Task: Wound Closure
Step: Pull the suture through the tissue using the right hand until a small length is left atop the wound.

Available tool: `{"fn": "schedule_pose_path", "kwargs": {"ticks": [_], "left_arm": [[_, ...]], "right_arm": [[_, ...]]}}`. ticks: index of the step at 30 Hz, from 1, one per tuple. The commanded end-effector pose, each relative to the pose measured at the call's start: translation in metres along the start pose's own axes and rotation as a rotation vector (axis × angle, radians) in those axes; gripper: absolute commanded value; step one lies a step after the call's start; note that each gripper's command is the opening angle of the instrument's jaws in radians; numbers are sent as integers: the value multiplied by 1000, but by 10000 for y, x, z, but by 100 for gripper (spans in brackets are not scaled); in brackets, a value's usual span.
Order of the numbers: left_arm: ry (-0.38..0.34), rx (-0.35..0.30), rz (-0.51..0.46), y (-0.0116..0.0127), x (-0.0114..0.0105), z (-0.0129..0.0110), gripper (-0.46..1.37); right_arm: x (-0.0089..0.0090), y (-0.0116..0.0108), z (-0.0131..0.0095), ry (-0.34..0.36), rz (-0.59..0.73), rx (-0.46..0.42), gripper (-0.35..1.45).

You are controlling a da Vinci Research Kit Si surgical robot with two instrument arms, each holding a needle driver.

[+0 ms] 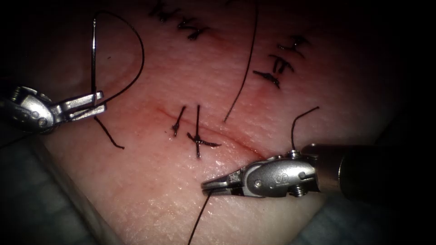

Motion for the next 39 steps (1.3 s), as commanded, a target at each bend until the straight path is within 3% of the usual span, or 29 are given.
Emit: {"fn": "schedule_pose_path", "kwargs": {"ticks": [1, 5, 10, 27, 39], "left_arm": [[0, -8, -1, 0, 0, 1, -35], [0, -9, -1, -1, 0, 1, -35], [1, -9, -2, -2, 0, 2, -35], [1, -10, -2, -1, 0, 3, -35], [2, -9, -1, 1, -1, 3, -35]], "right_arm": [[0, 1, 0, -1, 1, -7, -35], [2, -1, 0, -2, 1, -9, -35], [16, -14, 4, 6, -7, 3, -35], [108, -90, 37, 37, -51, 94, -35], [149, -148, 58, 57, -33, 154, -35]]}}
